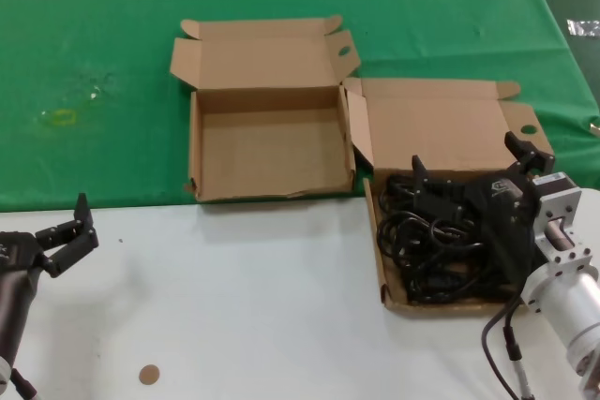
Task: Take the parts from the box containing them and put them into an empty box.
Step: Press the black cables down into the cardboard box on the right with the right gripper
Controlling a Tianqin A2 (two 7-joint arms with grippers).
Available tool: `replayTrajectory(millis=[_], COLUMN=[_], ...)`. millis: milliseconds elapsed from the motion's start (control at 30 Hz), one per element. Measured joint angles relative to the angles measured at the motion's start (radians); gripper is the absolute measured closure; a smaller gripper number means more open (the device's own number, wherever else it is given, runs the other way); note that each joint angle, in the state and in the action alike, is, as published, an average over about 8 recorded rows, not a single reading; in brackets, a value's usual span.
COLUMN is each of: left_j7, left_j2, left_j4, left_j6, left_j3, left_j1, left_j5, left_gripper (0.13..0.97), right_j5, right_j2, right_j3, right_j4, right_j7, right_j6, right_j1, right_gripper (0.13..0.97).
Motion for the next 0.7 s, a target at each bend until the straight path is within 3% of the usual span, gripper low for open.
replayTrajectory(millis=[367,700], left_j7=[0.000,0.000], left_j2=[0.000,0.000], left_j4=[0.000,0.000], left_j6=[0.000,0.000], left_j3=[0.000,0.000], left_j1=[0.000,0.000], left_j5=[0.000,0.000], left_gripper=[0.147,0.252], right_j5=[0.001,0.079], right_j2=[0.002,0.091], right_j3=[-0.004,-0.090], right_j4=[0.000,0.013], right_j7=[0.000,-0.003], right_j6=[0.009,0.093], right_j1=[0.002,0.009], right_gripper=[0.129,0.129])
